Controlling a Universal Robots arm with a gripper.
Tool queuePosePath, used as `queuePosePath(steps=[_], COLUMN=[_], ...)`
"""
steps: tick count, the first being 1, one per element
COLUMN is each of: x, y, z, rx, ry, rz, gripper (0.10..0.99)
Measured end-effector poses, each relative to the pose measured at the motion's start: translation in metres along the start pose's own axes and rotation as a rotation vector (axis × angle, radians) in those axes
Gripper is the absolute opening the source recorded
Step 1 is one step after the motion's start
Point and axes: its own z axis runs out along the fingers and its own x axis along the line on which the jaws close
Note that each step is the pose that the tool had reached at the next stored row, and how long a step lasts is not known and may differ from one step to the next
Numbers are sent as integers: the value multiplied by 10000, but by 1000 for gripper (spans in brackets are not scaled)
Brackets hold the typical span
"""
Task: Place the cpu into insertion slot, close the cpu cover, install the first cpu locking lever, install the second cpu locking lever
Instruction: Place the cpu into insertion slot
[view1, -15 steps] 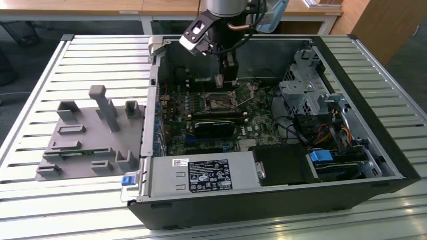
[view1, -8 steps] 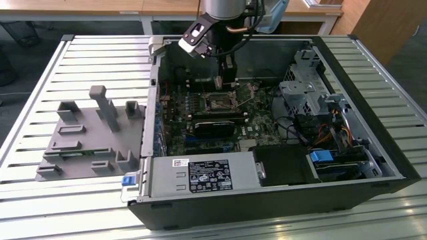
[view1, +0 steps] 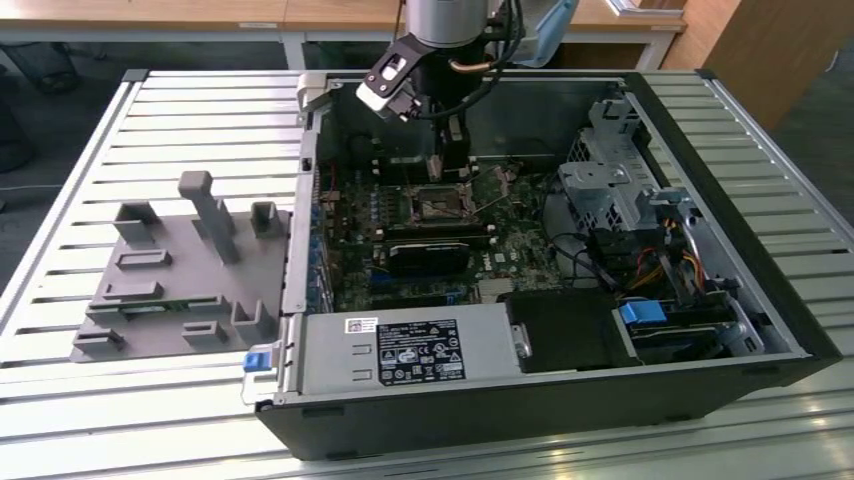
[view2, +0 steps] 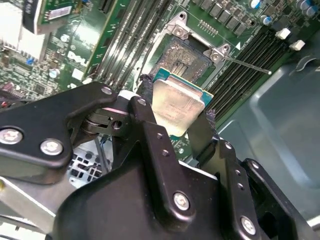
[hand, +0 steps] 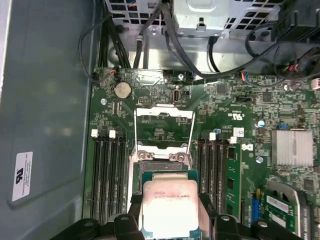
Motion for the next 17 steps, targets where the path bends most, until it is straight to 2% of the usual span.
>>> queuePosePath(steps=[5, 11, 17], x=[44, 48, 51], y=[-8, -26, -39], z=[92, 197, 245], rx=[0, 0, 0], ry=[-9, -17, -16], rz=[108, 163, 162], gripper=[525, 525, 525])
